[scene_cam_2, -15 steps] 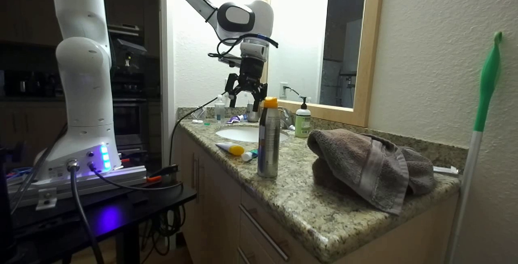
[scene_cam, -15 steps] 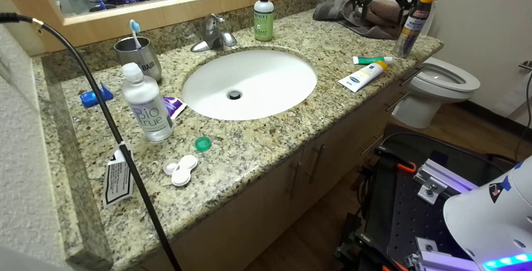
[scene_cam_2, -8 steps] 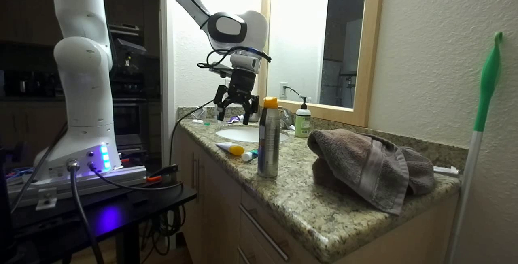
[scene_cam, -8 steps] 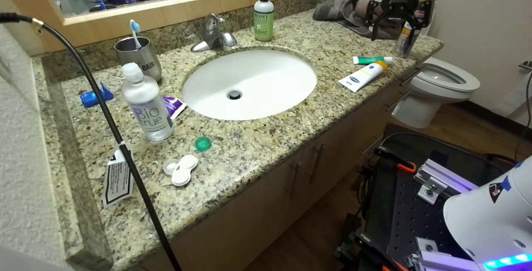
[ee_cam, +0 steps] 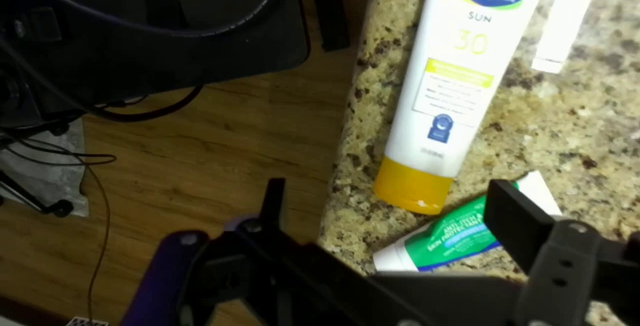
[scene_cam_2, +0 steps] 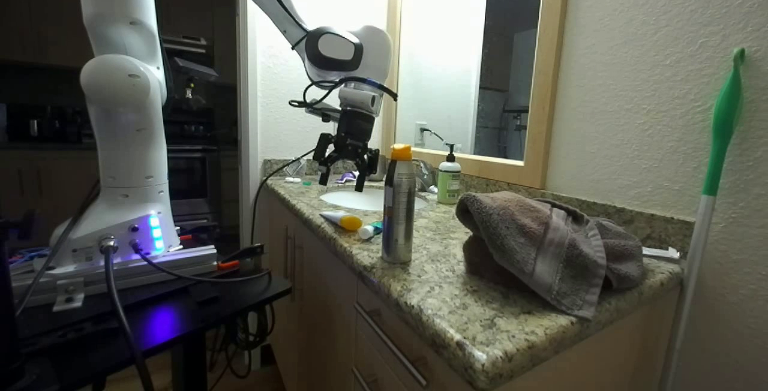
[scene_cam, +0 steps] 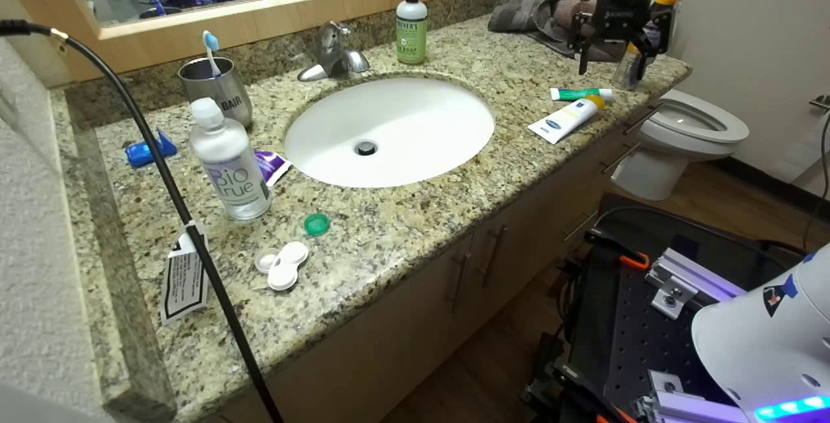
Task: Move the white tube and the blue spray can to the back of the counter
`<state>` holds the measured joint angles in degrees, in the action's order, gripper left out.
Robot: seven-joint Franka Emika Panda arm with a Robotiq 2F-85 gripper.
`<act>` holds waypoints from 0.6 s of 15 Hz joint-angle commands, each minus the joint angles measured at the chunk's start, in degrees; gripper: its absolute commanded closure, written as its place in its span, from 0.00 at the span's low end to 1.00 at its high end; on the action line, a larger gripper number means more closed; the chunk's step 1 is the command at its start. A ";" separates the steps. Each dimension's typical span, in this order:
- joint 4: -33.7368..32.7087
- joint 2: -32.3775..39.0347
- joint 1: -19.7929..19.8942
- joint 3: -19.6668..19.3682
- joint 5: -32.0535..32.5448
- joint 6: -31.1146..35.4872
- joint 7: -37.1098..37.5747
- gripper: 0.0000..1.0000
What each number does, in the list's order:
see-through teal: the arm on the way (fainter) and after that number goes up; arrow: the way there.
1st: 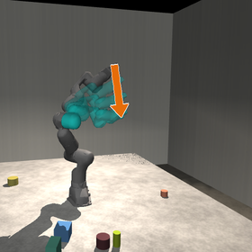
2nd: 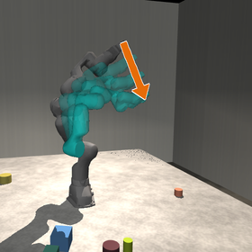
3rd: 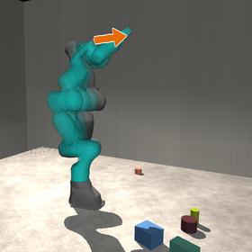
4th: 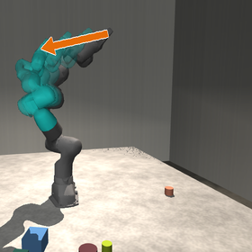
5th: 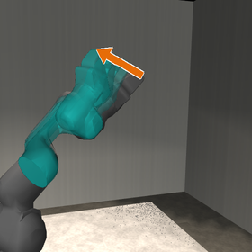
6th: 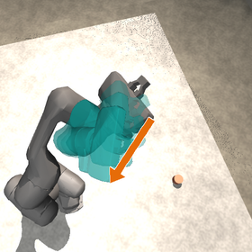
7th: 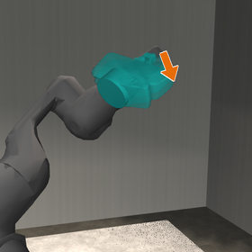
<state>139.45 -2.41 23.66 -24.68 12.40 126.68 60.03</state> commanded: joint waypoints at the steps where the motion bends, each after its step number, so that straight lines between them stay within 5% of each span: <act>1: 6.99 -0.62 0.90 0.39 5.29 6.87 1.82 0.00; 9: 10.98 1.23 1.37 -0.26 9.39 13.84 3.36 0.03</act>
<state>148.83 -2.14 23.95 -25.03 20.68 136.29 63.12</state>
